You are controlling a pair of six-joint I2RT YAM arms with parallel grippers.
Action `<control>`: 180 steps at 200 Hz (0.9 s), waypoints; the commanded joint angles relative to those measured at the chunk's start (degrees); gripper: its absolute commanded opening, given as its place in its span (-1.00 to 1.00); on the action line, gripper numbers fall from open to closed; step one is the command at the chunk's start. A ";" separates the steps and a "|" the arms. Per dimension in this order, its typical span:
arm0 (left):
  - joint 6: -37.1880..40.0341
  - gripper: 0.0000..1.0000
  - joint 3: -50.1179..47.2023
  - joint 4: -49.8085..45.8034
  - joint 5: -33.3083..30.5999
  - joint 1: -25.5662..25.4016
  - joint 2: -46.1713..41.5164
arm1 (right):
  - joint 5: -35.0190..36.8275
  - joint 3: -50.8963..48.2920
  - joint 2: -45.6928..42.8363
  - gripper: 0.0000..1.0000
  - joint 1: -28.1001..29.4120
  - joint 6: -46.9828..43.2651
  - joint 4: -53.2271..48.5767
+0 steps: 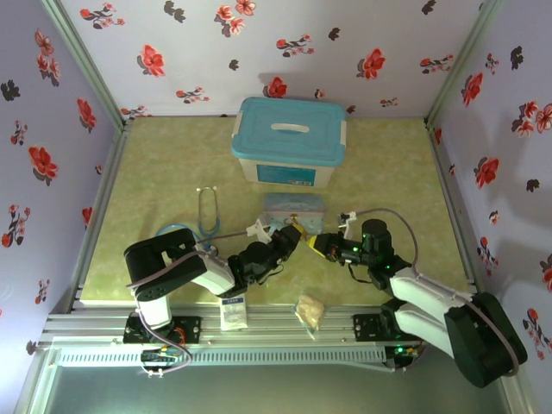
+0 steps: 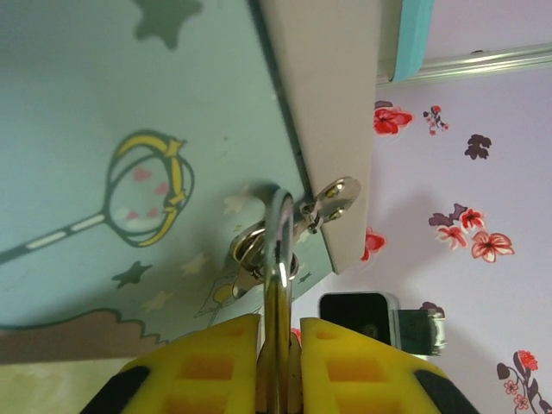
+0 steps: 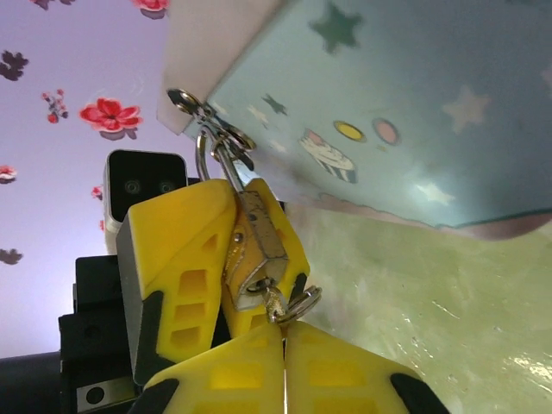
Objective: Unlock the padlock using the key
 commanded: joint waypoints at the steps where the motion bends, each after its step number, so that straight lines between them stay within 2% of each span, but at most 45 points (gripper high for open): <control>1: -1.80 -1.00 -0.90 2.52 -0.74 -0.17 1.00 | 14.31 4.97 -4.41 -0.79 1.42 -13.95 -24.71; 18: -4.07 -1.00 -1.65 2.69 -1.40 0.17 2.95 | 16.76 8.16 -3.88 -0.67 2.30 -19.08 -30.22; 36: -6.36 -1.00 -1.67 2.89 -1.07 0.29 5.43 | 21.74 10.40 -2.33 -0.67 5.72 -22.36 -33.20; 53: -6.40 -1.00 -1.01 2.81 -0.26 0.07 6.46 | 30.55 12.88 -1.46 -0.65 12.37 -27.02 -36.39; 69: -6.15 -1.00 -0.97 2.79 -0.19 -0.03 6.58 | 42.06 14.30 -1.36 -0.65 19.05 -30.97 -38.39; 77: -6.29 -1.00 -1.13 2.62 -0.24 -0.06 6.59 | 44.97 14.35 -1.25 -0.62 20.96 -32.33 -38.10; 128: -9.19 -1.00 -1.92 2.72 0.57 -0.08 8.54 | 54.89 12.73 0.54 -0.45 29.83 -38.52 -32.28; 147: -9.80 -1.00 -2.28 2.49 1.09 -0.11 8.22 | 57.38 13.61 3.39 -0.34 33.01 -40.09 -31.28; 180: -10.52 -1.00 -3.47 1.86 1.17 -0.19 7.45 | 59.61 15.15 9.55 -0.26 36.04 -42.05 -28.79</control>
